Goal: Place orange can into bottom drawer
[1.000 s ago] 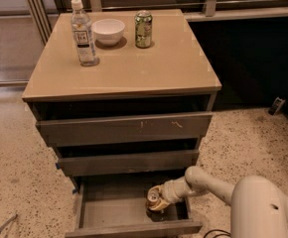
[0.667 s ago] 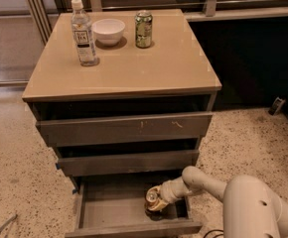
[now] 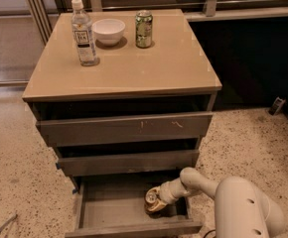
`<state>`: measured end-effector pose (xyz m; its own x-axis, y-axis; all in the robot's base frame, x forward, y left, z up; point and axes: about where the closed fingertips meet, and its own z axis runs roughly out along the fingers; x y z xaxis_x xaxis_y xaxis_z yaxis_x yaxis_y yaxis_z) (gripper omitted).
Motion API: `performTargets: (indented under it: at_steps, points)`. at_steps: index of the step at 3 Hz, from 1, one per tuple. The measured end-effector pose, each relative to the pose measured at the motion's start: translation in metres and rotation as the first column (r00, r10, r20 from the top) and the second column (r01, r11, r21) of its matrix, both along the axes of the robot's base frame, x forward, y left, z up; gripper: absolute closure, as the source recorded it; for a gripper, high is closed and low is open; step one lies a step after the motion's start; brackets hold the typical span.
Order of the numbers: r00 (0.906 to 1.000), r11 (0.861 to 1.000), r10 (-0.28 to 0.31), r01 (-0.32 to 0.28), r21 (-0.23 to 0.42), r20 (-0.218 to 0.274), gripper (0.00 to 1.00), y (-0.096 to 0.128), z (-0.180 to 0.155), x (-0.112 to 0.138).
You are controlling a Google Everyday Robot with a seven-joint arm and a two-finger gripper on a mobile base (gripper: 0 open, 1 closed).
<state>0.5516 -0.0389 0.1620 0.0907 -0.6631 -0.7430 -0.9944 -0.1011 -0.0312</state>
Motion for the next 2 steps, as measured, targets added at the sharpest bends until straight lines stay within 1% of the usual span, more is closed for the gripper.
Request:
performTargets:
  at_steps: [1, 2]
  points:
    - [1.0, 1.0, 0.0, 0.0, 0.0, 0.0, 1.0, 0.0, 0.0, 0.0]
    - [1.0, 1.0, 0.0, 0.0, 0.0, 0.0, 0.81, 0.0001, 0.0, 0.0]
